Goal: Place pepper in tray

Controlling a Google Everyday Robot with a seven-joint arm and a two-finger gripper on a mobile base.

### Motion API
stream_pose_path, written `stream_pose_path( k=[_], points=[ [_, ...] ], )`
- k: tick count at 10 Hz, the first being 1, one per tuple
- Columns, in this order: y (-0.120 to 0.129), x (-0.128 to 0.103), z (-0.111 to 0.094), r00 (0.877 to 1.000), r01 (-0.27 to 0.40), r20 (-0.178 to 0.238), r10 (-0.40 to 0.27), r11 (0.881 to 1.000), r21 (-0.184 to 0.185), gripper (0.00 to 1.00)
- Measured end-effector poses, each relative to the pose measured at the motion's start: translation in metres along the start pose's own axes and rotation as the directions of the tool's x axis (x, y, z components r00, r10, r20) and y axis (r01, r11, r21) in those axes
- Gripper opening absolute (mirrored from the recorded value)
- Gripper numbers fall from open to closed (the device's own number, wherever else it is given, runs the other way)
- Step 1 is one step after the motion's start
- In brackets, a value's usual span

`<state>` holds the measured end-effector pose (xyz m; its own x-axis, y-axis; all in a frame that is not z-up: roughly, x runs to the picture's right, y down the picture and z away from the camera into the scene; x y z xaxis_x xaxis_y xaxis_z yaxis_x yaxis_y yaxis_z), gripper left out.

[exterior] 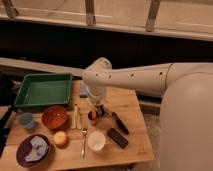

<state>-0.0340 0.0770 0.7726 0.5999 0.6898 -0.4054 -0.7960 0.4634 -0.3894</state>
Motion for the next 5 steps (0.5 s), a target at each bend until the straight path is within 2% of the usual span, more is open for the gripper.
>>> stream_pose_path(
  k=[3, 5],
  points=[
    [-0.002, -0.002, 0.008, 1.000, -0.015, -0.007, 0.015, 1.000, 0.007, 0.63],
    [0.005, -0.017, 0.018, 1.000, -0.026, 0.001, 0.026, 1.000, 0.015, 0.63]
  ],
)
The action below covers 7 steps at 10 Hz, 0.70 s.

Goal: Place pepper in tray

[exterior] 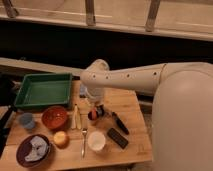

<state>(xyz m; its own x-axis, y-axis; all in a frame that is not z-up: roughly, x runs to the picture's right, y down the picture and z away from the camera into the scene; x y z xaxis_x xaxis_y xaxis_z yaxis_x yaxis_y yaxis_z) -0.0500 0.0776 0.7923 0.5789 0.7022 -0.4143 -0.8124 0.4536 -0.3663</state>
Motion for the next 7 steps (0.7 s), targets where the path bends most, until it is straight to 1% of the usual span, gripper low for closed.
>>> stream_pose_path(
  k=[1, 4, 5, 6, 7],
  points=[
    [0.002, -0.005, 0.000, 1.000, -0.003, 0.004, 0.003, 1.000, 0.001, 0.63],
    [-0.007, -0.012, 0.001, 1.000, -0.025, 0.009, 0.025, 1.000, 0.009, 0.63],
    [-0.013, -0.015, 0.002, 0.999, -0.045, 0.008, 0.045, 0.999, 0.001, 0.63],
    [-0.019, -0.015, 0.008, 0.998, -0.061, 0.004, 0.061, 0.998, -0.012, 0.63],
    [-0.022, -0.015, 0.017, 0.997, -0.071, -0.002, 0.071, 0.997, -0.033, 0.63]
  ],
)
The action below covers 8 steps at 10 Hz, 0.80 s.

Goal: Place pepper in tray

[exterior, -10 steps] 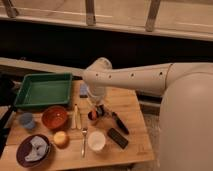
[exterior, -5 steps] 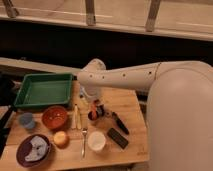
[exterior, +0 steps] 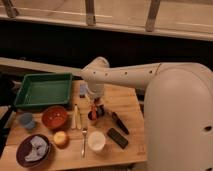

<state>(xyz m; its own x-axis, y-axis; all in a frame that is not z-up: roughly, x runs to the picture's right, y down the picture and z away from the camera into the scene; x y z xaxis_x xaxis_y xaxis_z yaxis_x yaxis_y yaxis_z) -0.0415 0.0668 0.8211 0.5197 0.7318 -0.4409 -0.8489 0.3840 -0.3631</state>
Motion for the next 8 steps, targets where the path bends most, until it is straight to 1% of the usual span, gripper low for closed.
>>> stream_pose_path(
  k=[3, 4, 5, 6, 7, 8],
  points=[
    [0.007, -0.001, 0.016, 1.000, 0.008, -0.015, -0.008, 0.999, -0.042, 0.62],
    [0.010, 0.000, 0.018, 1.000, 0.016, -0.013, -0.017, 0.998, -0.054, 0.54],
    [0.011, 0.001, 0.017, 1.000, 0.023, -0.009, -0.024, 0.998, -0.060, 0.43],
    [0.015, 0.001, 0.016, 0.999, 0.033, -0.005, -0.034, 0.997, -0.063, 0.33],
    [0.020, -0.001, 0.014, 0.999, 0.048, 0.001, -0.048, 0.997, -0.066, 0.21],
    [0.022, -0.001, 0.012, 0.998, 0.056, 0.005, -0.055, 0.996, -0.067, 0.13]
  ],
)
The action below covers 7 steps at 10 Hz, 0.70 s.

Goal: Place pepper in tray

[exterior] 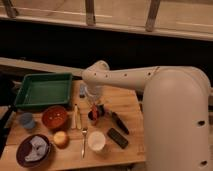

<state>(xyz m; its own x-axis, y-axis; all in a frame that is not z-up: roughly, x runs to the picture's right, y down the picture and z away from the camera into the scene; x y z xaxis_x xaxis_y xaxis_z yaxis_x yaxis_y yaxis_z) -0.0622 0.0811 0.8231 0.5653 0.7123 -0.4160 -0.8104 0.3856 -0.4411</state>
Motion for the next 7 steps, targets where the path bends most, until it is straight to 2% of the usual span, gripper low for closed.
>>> stream_pose_path(
  k=[1, 2, 4, 6, 7],
  points=[
    [0.001, 0.000, -0.002, 1.000, 0.007, 0.004, -0.007, 1.000, 0.000, 0.04],
    [0.002, -0.001, -0.005, 1.000, 0.014, 0.011, -0.014, 1.000, 0.000, 0.00],
    [0.009, -0.004, -0.022, 0.998, 0.042, 0.036, -0.043, 0.999, 0.013, 0.00],
    [0.017, -0.012, -0.053, 0.994, 0.078, 0.078, -0.081, 0.996, 0.048, 0.00],
    [0.021, -0.019, -0.075, 0.990, 0.092, 0.102, -0.100, 0.993, 0.078, 0.00]
  ],
)
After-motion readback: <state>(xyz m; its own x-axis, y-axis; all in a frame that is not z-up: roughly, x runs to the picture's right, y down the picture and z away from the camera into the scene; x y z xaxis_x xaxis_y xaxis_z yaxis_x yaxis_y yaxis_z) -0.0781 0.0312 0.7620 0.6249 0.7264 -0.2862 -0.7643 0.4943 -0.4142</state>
